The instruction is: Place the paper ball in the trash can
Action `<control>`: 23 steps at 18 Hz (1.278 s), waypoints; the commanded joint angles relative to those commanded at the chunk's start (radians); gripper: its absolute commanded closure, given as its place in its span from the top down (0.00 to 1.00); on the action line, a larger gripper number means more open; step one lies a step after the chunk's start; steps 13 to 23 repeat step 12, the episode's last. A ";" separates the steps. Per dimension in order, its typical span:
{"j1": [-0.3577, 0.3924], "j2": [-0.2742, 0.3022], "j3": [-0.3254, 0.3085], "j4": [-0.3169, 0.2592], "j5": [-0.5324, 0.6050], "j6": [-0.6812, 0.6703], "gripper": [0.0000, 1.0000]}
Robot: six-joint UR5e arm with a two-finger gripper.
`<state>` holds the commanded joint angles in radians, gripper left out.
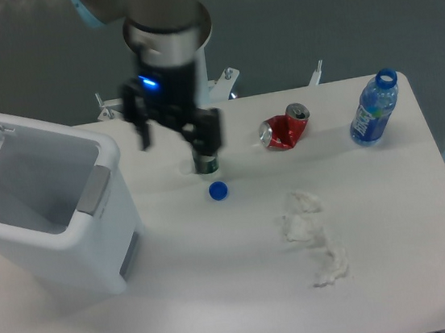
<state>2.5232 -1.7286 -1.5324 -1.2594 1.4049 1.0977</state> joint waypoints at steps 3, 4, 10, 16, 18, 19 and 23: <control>0.064 -0.063 -0.011 0.003 0.060 0.137 1.00; 0.081 -0.083 -0.005 0.003 0.069 0.157 1.00; 0.143 -0.212 0.044 0.021 0.183 0.292 1.00; 0.147 -0.235 0.054 0.034 0.186 0.310 1.00; 0.147 -0.235 0.054 0.034 0.186 0.310 1.00; 0.147 -0.235 0.054 0.034 0.186 0.310 1.00; 0.147 -0.235 0.054 0.034 0.186 0.310 1.00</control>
